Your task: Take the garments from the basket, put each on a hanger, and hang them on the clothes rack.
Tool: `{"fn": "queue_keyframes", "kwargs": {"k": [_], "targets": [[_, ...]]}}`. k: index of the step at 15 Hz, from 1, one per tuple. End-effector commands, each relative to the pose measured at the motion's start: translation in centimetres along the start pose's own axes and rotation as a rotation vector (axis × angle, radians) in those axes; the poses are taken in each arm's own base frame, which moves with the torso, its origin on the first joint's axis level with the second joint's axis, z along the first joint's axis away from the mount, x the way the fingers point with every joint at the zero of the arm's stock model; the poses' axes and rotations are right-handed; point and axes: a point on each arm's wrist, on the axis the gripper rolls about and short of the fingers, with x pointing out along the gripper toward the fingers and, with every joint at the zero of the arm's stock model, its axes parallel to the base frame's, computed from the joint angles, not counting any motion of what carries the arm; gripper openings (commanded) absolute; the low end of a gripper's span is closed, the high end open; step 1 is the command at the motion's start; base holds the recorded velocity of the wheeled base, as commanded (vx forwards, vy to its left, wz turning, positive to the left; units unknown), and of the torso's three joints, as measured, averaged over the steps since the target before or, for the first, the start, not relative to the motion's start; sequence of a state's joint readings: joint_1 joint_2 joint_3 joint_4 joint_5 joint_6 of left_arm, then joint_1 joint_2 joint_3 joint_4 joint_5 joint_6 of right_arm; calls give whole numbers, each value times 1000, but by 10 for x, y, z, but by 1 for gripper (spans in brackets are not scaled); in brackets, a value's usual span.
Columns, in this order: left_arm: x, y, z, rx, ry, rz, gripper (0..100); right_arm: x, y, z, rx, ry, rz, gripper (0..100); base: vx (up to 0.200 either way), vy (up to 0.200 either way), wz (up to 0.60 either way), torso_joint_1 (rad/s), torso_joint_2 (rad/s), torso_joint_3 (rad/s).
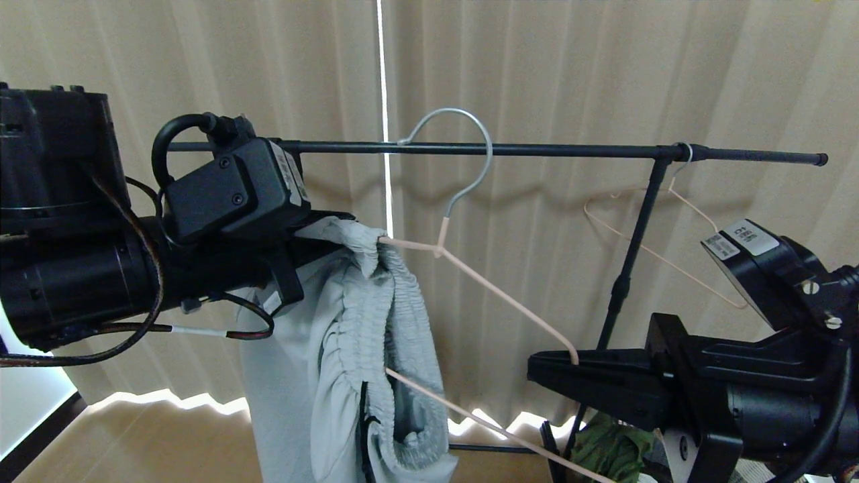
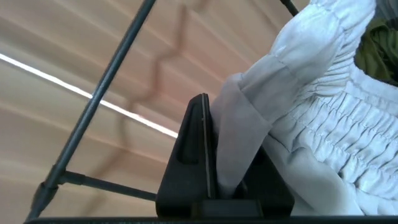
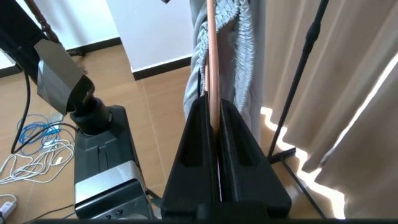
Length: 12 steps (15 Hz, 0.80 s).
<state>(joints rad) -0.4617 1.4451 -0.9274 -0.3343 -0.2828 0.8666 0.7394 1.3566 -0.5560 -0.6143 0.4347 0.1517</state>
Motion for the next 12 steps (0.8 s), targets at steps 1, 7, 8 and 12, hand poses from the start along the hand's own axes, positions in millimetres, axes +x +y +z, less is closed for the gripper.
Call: {"fn": "queue_keyframes", "kwargs": {"k": [1, 7, 8, 12], "targets": [[-1, 1, 0, 1, -1, 12, 0, -1, -2, 0, 3, -1, -16, 100, 0, 0, 0, 0, 0, 0], [-15, -11, -16, -70, 256, 180, 0, -15, -23, 5, -152, -43, -253, 100, 0, 0, 0, 0, 0, 0], [-17, -11, -19, -109, 330, 250, 0, -18, -23, 4, -162, -44, -284, 100, 0, 0, 0, 0, 0, 0], [-17, -11, -24, -277, 442, 400, 0, -20, -25, -8, -146, -12, -364, 100, 0, 0, 0, 0, 0, 0]]}}
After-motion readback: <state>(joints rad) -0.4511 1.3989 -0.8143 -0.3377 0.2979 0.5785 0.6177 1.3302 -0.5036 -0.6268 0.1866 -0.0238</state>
